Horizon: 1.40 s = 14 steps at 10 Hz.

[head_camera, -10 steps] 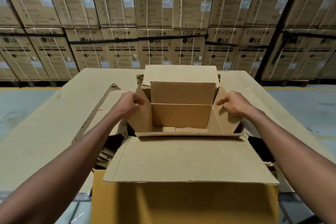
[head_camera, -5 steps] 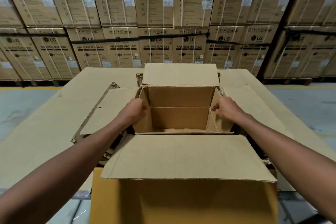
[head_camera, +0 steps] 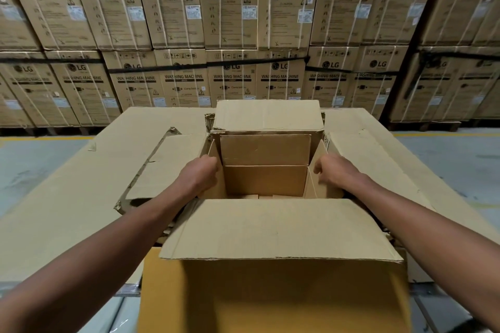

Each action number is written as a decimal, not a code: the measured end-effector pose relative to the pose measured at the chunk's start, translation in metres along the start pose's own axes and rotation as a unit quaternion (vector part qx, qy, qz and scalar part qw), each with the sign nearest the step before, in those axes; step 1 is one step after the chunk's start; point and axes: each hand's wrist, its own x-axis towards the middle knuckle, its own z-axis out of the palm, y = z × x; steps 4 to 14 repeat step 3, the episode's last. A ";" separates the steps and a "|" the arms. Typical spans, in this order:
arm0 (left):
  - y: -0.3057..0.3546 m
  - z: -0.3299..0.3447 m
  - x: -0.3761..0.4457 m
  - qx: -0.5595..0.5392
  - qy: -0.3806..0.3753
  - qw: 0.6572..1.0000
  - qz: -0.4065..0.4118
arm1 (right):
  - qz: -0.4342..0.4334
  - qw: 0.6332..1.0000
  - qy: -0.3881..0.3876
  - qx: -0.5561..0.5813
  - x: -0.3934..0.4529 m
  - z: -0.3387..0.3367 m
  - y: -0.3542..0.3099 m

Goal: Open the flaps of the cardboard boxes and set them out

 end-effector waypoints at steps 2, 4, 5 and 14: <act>-0.005 -0.020 -0.017 0.074 0.085 0.993 0.027 | 0.024 0.999 0.029 0.024 -0.020 -0.007 0.000; -0.014 -0.033 -0.026 0.005 0.097 0.995 0.002 | 0.034 0.998 0.047 0.009 -0.031 -0.015 0.002; -0.014 -0.033 -0.026 0.005 0.097 0.995 0.002 | 0.034 0.998 0.047 0.009 -0.031 -0.015 0.002; -0.014 -0.033 -0.026 0.005 0.097 0.995 0.002 | 0.034 0.998 0.047 0.009 -0.031 -0.015 0.002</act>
